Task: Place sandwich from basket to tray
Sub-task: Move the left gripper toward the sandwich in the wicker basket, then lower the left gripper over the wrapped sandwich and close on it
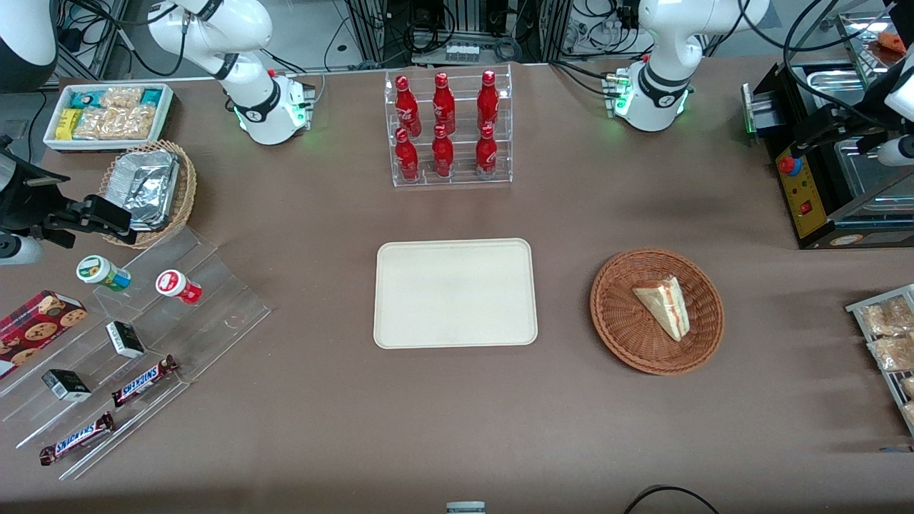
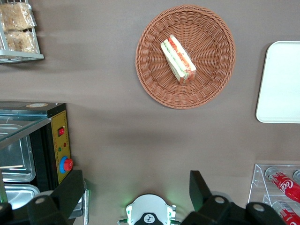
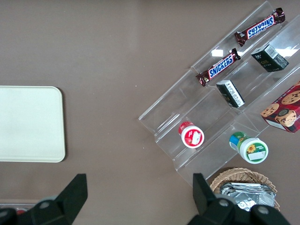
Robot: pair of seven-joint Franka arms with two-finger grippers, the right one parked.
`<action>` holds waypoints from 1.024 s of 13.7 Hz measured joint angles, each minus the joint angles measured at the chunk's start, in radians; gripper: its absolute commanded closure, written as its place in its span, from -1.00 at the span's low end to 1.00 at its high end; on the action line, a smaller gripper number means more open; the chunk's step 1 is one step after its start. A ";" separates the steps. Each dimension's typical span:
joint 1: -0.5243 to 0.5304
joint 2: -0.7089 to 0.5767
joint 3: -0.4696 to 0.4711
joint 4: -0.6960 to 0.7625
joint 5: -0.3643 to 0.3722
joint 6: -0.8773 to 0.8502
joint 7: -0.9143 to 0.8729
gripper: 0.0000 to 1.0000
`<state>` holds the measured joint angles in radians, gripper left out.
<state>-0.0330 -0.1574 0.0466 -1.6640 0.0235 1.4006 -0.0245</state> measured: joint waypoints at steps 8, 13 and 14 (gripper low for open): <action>-0.013 0.214 -0.006 -0.039 -0.002 0.258 -0.195 -1.00; -0.078 0.283 -0.007 -0.294 -0.002 0.683 -0.638 -1.00; -0.094 0.293 -0.008 -0.342 -0.002 0.757 -0.679 -1.00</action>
<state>-0.1266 0.1354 0.0391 -2.0063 0.0211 2.1576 -0.7030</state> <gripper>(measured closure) 0.000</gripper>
